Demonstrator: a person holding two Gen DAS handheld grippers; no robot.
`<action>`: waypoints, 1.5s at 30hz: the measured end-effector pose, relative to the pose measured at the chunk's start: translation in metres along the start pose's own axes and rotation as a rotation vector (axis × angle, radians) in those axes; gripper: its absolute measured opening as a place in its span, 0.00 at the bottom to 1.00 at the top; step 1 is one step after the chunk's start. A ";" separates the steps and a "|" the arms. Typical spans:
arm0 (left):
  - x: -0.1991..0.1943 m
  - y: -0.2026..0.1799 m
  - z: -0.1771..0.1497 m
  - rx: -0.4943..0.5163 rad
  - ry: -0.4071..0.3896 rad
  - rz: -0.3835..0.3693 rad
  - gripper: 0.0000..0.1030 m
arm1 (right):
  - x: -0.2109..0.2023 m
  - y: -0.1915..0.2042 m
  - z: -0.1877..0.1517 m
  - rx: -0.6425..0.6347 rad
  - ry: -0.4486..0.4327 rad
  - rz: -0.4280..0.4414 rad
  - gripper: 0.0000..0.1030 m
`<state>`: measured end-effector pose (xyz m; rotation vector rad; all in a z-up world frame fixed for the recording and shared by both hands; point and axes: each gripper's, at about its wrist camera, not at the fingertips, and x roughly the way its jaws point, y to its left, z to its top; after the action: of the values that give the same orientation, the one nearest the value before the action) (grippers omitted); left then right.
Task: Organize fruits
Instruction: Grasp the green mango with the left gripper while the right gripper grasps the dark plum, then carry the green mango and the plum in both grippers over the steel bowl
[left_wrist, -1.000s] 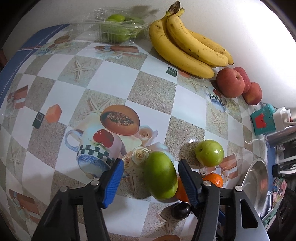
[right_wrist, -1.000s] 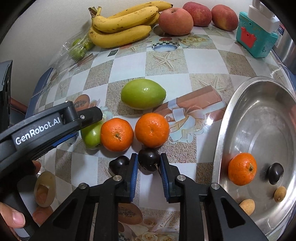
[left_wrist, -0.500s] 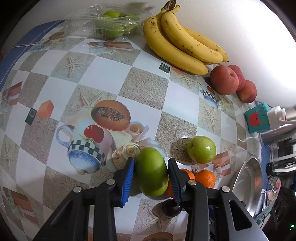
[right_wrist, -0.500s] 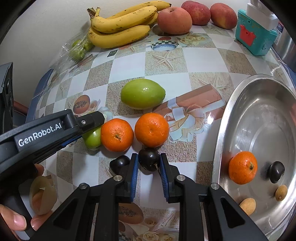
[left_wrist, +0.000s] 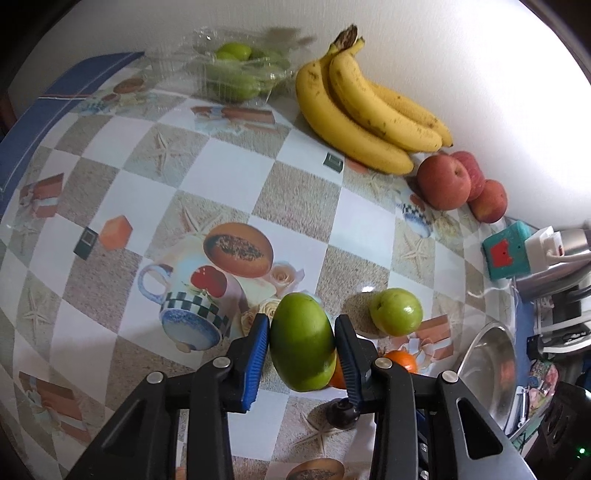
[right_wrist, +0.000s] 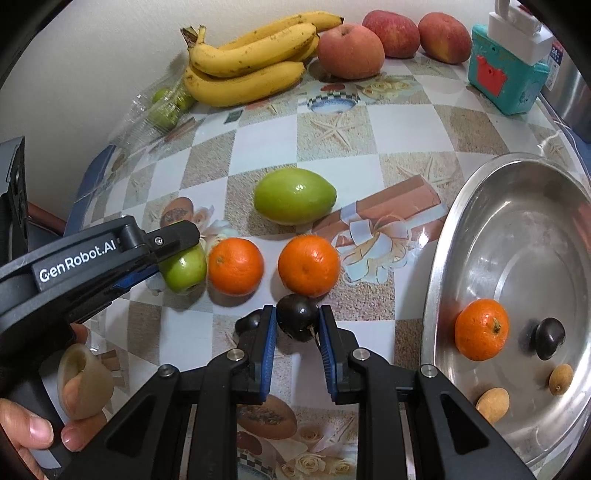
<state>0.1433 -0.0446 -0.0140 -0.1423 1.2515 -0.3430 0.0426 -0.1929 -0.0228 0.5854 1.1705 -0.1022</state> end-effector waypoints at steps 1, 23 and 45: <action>-0.003 0.000 0.000 -0.001 -0.006 -0.001 0.38 | -0.003 0.000 0.000 0.000 -0.005 0.002 0.23; -0.073 -0.027 -0.017 0.071 -0.152 0.025 0.38 | -0.060 -0.006 -0.008 0.073 -0.095 0.022 0.23; -0.064 -0.099 -0.061 0.248 -0.071 -0.032 0.38 | -0.095 -0.128 -0.020 0.365 -0.149 -0.138 0.23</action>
<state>0.0505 -0.1119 0.0531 0.0377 1.1279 -0.5136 -0.0598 -0.3126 0.0084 0.8025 1.0516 -0.4770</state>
